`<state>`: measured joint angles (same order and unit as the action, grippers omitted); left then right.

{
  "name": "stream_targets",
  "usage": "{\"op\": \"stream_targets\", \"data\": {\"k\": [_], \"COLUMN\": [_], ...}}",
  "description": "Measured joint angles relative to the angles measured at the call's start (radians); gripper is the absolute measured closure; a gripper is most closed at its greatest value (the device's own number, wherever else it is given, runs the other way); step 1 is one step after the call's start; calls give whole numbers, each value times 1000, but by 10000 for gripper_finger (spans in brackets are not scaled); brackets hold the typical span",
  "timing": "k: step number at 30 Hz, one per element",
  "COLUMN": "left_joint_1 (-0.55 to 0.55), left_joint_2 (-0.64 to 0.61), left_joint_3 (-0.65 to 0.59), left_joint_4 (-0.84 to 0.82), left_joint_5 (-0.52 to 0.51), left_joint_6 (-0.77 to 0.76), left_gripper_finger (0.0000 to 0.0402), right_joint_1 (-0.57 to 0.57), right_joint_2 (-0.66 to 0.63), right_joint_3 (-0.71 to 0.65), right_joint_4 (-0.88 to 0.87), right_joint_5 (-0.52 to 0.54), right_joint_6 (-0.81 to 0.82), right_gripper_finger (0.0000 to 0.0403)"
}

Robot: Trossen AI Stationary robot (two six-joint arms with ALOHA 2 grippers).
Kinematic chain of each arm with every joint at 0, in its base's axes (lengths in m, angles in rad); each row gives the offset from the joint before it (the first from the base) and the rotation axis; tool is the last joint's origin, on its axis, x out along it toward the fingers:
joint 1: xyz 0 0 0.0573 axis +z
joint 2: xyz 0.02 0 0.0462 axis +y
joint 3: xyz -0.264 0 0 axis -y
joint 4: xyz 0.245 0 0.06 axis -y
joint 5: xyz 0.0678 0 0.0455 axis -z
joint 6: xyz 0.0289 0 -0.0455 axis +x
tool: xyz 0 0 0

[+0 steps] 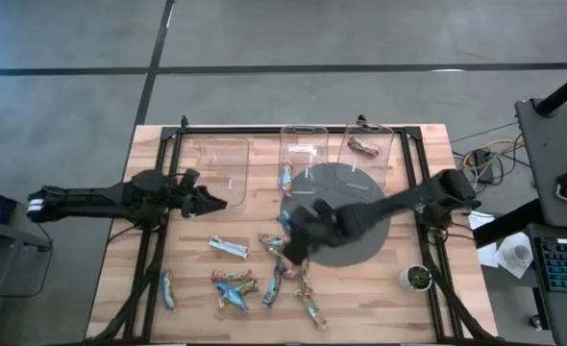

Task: Pick and place Granola Bars by type
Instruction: Put the blue granola bar into the left transparent bin

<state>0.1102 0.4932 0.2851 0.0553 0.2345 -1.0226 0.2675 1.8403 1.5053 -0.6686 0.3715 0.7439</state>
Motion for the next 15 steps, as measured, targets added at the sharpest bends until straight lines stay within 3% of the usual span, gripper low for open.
{"op": "stream_targets", "data": {"k": [8,12,15], "left_joint_1": [154,216,245], "left_joint_2": [98,187,283], "left_joint_3": [55,93,139], "left_joint_4": [-3,5,1], "left_joint_5": [120,209,278], "left_joint_6": [4,47,112], "left_gripper_finger": [221,221,221], "right_joint_1": [-131,-170,-191], "right_joint_2": [28,28,28], "right_joint_3": [64,71,71], "right_joint_4": [66,112,154], "right_joint_5": [-85,-182,-193], "right_joint_6": [-241,-268,-273], "right_gripper_finger": [349,349,349]}}
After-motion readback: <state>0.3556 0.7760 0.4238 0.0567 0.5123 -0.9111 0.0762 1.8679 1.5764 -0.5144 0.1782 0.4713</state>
